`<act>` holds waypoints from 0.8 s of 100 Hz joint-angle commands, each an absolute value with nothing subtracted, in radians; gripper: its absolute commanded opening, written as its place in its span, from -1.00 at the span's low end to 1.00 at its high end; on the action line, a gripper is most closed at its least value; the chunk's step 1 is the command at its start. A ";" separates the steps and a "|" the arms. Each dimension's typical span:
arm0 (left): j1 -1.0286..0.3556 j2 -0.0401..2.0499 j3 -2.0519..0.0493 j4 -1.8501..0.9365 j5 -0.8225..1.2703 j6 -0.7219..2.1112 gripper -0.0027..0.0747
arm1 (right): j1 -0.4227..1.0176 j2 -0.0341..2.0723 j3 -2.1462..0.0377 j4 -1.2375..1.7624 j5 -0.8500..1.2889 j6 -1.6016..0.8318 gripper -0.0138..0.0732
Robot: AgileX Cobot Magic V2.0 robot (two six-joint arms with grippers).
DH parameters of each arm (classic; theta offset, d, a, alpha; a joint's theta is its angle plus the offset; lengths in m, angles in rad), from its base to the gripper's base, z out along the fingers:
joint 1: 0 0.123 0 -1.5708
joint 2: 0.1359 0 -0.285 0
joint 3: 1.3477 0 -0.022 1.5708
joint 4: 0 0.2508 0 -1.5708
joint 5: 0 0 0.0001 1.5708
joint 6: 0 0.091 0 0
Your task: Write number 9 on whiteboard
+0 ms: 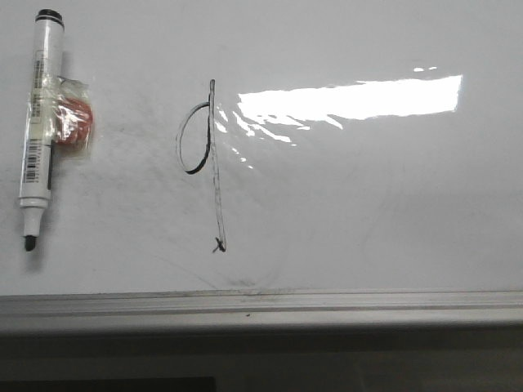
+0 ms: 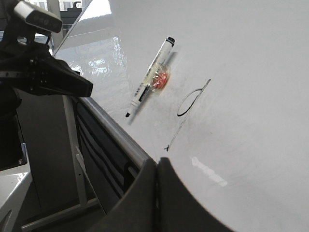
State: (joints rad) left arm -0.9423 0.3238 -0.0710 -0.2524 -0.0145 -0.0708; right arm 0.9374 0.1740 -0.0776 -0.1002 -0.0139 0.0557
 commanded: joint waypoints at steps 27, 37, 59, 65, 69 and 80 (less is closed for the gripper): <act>-0.590 0.179 0.034 -0.189 0.030 -0.069 -0.98 | 0.939 0.179 -0.105 -0.109 -0.090 0.049 -0.83; -0.447 0.110 0.034 -0.128 0.114 -0.069 -0.98 | 0.939 0.179 -0.105 -0.109 -0.090 0.049 -0.83; -0.168 -0.032 0.034 -0.126 0.299 -0.069 -0.98 | 0.939 0.179 -0.105 -0.109 -0.090 0.049 -0.83; -0.120 -0.025 0.034 -0.126 0.311 -0.067 -0.98 | 0.939 0.179 -0.105 -0.109 -0.090 0.049 -0.83; -0.091 -0.028 0.034 -0.126 0.307 -0.031 -0.98 | 0.939 0.179 -0.105 -0.109 -0.090 0.049 -0.83; -0.050 -0.032 0.034 -0.126 0.290 0.068 -0.98 | 0.939 0.179 -0.105 -0.109 -0.090 0.049 -0.83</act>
State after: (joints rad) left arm -0.0747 -0.0038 -0.0076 -0.1239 0.3384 0.0065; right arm 0.9374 0.1734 -0.0776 -0.1002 -0.0139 0.0557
